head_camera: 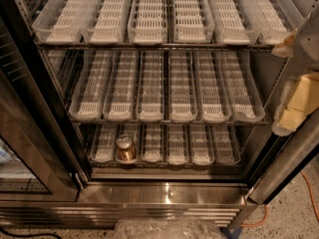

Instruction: Pick orange can from bottom shelf of fridge

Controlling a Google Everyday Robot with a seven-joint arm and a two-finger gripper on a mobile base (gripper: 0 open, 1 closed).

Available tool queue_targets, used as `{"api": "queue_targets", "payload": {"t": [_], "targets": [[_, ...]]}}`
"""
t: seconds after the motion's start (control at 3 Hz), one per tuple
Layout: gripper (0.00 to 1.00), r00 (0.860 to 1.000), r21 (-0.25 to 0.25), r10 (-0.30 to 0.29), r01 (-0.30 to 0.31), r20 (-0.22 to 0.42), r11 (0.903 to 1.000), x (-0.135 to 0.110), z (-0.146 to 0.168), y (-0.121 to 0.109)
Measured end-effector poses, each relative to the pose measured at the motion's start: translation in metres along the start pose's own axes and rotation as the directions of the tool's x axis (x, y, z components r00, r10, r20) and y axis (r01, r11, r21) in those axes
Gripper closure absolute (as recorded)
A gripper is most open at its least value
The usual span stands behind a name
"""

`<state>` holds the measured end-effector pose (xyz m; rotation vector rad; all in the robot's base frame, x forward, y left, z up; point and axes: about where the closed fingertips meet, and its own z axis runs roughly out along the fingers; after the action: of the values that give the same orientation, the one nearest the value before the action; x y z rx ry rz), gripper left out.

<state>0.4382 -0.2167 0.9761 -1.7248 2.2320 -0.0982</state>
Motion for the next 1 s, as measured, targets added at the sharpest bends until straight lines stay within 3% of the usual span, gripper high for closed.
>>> {"api": "queue_targets", "payload": {"t": [0.67, 1.0], "targets": [[0.00, 1.000, -0.005, -0.008, 0.009, 0.019, 0.9999, -0.005, 0.011, 0.010], [0.00, 0.995, -0.045, 0.000, 0.005, 0.104, 0.9990, -0.010, 0.039, 0.032]]}}
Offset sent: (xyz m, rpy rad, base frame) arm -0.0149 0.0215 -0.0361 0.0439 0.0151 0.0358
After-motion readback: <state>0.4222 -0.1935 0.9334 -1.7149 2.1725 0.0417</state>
